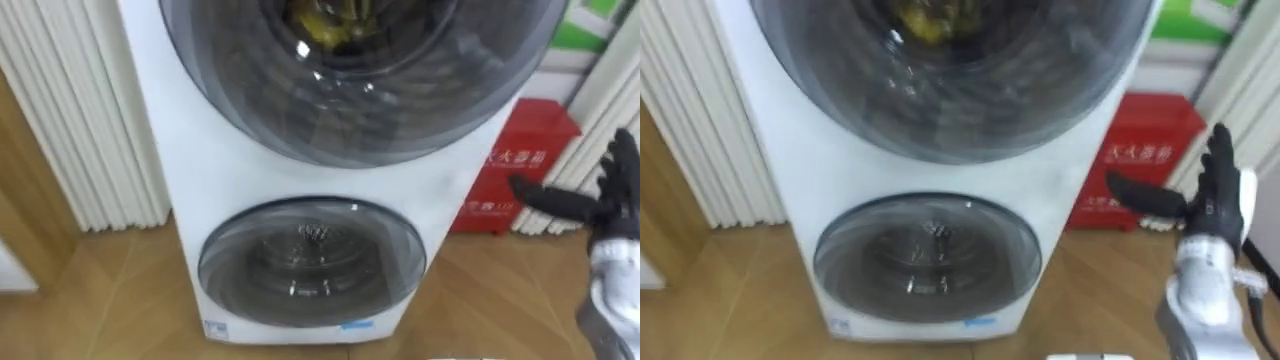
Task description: Pick clothes from washing machine
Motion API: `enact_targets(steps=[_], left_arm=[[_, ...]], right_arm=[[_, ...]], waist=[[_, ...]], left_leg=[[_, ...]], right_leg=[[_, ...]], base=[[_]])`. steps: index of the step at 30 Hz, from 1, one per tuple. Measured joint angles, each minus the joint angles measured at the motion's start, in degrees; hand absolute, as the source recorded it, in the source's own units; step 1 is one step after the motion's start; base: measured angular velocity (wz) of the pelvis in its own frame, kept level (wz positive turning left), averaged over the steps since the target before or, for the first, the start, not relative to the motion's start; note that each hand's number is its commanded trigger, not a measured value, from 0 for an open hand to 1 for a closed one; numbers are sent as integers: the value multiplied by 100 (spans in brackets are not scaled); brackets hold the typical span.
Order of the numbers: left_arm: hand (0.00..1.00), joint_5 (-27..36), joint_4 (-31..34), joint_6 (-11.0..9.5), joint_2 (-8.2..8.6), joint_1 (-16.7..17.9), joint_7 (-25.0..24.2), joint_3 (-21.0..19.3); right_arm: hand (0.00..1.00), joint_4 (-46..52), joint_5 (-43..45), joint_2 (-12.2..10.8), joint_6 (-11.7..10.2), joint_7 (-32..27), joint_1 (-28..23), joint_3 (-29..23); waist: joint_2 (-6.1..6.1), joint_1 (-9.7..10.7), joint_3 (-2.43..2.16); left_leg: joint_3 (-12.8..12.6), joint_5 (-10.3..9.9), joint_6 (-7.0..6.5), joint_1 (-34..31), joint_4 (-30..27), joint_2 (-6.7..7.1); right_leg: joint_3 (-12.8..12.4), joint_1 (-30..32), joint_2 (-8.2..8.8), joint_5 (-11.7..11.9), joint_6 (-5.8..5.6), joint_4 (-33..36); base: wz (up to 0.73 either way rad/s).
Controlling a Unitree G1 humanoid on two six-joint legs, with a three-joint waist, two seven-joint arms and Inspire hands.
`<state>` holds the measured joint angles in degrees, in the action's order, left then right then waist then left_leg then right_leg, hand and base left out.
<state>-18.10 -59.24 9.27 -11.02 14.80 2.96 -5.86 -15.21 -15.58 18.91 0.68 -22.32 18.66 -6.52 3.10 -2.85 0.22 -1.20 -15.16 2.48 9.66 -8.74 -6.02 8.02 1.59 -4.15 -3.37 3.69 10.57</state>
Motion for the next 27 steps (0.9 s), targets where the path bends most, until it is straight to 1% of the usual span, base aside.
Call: enact_targets(steps=[2, 3, 5, 6, 8, 10, 11, 13, 15, 17, 21, 25, 27], left_arm=[[0, 1, -24, -1, -5, 14, -11, 5], [0, 1, -32, -3, 3, 32, -20, 8], [0, 0, -26, -11, 5, 46, -36, 13], [0, -5, -26, -11, 2, 86, -70, 4], [0, -9, -25, -5, -2, 125, -147, -5], [0, -12, -15, -5, 4, 139, -218, -9], [0, -12, 2, -5, 4, 138, -247, -9], [0, -14, 30, -8, 5, 121, -248, -9], [0, -14, 28, -21, 4, 68, -248, -17], [0, -14, 26, -49, 3, 36, -248, -34], [0, -14, 36, -83, 3, -15, -247, -51], [0, -76, 60, -85, -2, -28, -243, -68], [0, -185, 87, -105, -2, -26, -242, -69]], right_arm=[[0, 40, 4, 0, -2, 3, 105, 33], [0, 41, 5, 0, -2, 15, 156, 41], [0, 44, -5, 1, -2, 40, 176, 41], [0, 44, -20, 2, -2, 63, 179, 40], [0, 44, -58, 11, -2, 121, 179, 40], [0, 44, -61, 11, -2, 178, 179, 40], [0, 44, -60, 12, -2, 206, 179, 40], [0, 44, -56, 18, -2, 255, 179, 40], [0, 44, -52, 96, -2, 325, 179, 53], [0, 44, -48, 159, -2, 397, 182, 70], [0, 78, -40, 160, 1, 509, 183, 75], [0, 366, -35, 165, 65, 560, 183, 66], [0, 504, -28, 205, 67, 556, 183, 66]], waist=[[34, -65, -16], [35, -86, -14], [25, -109, -16], [17, -162, -18], [12, -203, -14], [10, -208, -14], [3, -211, -15], [-10, -211, -20], [-19, -226, -26], [-15, -233, -28], [0, -217, -36], [10, -197, -44], [21, -190, -48]], left_leg=[[6, 17, -29, 1, -20, 57], [-2, 19, -37, -5, -68, 90], [-16, 26, -51, -5, -87, 113], [-16, 22, -56, -5, -91, 120], [-13, 25, -59, -7, -97, 129], [-5, 26, -59, -9, -102, 131], [-2, 28, -59, -9, -101, 132], [-2, 29, -60, -12, -95, 131], [-14, 31, -63, -11, -84, 137], [-23, 34, -68, -12, -82, 141], [-75, 37, -73, -20, -97, 150], [-92, 37, -73, -92, -109, 167], [-114, 37, -73, -117, -109, 165]], right_leg=[[4, -50, 52, -65, -38, -2], [5, -94, 100, -108, -63, 7], [16, -141, 134, -157, -99, 21], [16, -147, 141, -168, -120, 28], [16, -147, 148, -164, -141, 32], [21, -149, 153, -158, -137, 38], [23, -148, 152, -142, -112, 41], [20, -140, 151, -135, -98, 50], [14, -112, 157, -146, -94, 96], [12, -99, 163, -155, -95, 115], [16, -79, 180, -177, -115, 111], [21, -4, 196, -195, -130, 115], [29, 34, 192, -195, -129, 119]], base=[[27], [29], [23], [9], [0], [0], [0], [0], [0], [0], [0], [-2], [-7]])
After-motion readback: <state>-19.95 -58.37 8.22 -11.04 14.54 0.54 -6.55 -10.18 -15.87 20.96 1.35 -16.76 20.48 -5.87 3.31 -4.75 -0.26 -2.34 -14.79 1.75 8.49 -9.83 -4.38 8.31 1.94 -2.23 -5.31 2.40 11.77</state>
